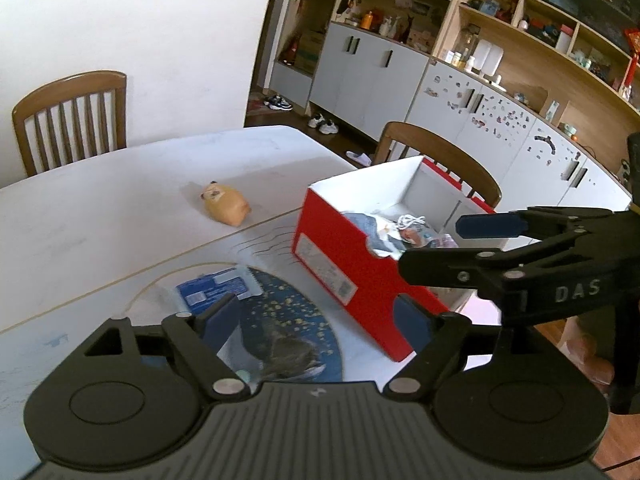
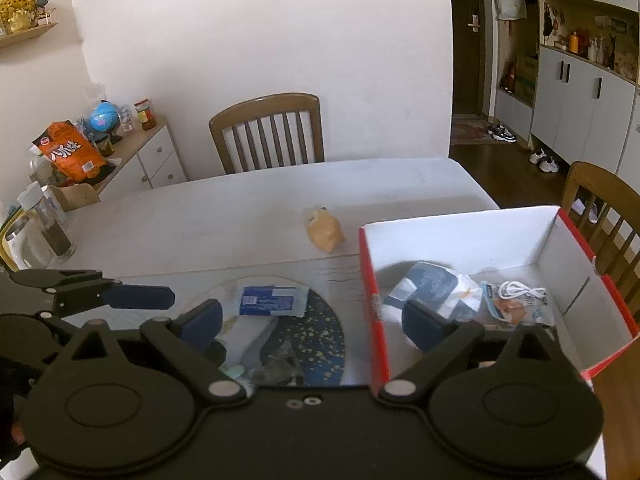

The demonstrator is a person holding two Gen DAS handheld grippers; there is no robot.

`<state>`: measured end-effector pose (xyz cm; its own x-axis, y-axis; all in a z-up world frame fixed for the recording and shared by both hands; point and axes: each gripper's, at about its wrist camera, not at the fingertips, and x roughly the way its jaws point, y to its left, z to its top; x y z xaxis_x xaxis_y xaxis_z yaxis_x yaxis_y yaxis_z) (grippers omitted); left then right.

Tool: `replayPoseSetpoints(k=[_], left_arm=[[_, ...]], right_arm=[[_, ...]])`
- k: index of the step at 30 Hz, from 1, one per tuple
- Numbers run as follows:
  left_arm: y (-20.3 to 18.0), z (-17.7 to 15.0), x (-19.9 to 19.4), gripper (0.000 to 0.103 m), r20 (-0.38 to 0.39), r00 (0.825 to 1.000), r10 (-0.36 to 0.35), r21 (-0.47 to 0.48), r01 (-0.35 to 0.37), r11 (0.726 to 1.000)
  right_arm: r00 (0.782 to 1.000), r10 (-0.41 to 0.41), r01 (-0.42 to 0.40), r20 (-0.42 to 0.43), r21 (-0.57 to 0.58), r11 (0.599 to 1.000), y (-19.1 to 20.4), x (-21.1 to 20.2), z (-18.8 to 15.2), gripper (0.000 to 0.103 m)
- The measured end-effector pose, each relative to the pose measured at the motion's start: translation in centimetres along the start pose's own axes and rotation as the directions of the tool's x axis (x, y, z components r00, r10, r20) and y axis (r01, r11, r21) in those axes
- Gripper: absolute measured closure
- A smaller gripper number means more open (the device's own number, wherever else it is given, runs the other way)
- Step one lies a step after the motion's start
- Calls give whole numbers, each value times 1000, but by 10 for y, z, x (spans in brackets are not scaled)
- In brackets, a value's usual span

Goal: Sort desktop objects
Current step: 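Withdraw both open tools from the box back over the table mat, then grasp the mint-green stick with the left tool while the right tool grasps the black bag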

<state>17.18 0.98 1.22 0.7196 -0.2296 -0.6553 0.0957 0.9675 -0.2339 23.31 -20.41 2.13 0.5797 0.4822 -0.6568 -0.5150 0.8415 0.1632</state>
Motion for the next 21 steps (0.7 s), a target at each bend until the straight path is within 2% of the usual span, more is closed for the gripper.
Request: replayPoseSetpoints(k=[3, 6, 7, 12, 21], left_arm=[[10, -4, -3, 16, 4, 1000, 12, -7, -12, 1000], [19, -10, -7, 2, 21, 999, 37, 5, -37, 999], [23, -13, -8, 0, 28, 998, 49, 10, -50, 999], [42, -28, -9, 0, 13, 997, 80, 16, -81, 997], [67, -51, 1, 0, -38, 995, 92, 1, -92, 996]], right_arm=[[1000, -3, 3, 5, -4, 1000, 8, 2, -1, 4], [1000, -3, 3, 2, -3, 1000, 16, 5, -4, 4], [1000, -2, 2, 2, -6, 1000, 18, 6, -5, 4], [1000, 2, -2, -3, -30, 1000, 33, 14, -13, 3], [1000, -13, 12, -27, -38, 999, 45, 38, -21, 3]])
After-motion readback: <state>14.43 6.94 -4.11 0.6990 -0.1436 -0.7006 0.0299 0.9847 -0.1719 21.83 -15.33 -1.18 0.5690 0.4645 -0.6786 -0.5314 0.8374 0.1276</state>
